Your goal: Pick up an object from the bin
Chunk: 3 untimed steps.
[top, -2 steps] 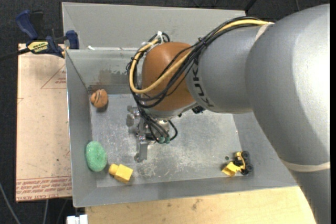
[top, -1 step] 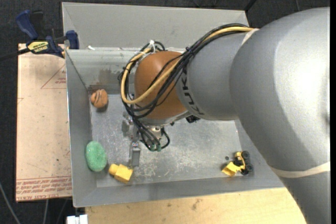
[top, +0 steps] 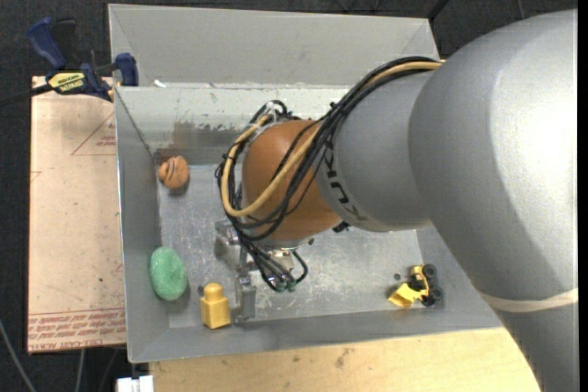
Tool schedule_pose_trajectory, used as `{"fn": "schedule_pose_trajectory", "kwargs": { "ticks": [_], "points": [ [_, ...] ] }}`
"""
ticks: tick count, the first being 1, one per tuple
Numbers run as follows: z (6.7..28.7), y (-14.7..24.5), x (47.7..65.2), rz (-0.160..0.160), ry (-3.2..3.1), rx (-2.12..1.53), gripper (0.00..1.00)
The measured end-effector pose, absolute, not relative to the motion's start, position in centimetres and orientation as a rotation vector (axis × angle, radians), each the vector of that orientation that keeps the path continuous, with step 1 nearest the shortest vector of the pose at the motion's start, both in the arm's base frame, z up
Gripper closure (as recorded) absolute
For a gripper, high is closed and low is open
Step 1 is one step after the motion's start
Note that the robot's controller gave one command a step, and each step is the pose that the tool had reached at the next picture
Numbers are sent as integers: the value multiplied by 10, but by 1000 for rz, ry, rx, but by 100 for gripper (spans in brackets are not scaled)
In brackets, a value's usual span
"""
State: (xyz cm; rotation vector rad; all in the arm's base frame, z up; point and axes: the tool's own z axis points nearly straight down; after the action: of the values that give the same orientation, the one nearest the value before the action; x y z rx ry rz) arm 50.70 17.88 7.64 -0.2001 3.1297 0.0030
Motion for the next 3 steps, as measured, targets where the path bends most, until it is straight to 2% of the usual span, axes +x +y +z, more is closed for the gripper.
{"fn": "schedule_pose_trajectory", "kwargs": {
  "ticks": [1, 2, 3],
  "points": [
    [71, 223, 507, -2, 3144, -7, 0],
    [73, 266, 505, 0, 3142, -10, 100],
    [74, 257, 503, 0, 3142, -30, 100]
  ]
}}
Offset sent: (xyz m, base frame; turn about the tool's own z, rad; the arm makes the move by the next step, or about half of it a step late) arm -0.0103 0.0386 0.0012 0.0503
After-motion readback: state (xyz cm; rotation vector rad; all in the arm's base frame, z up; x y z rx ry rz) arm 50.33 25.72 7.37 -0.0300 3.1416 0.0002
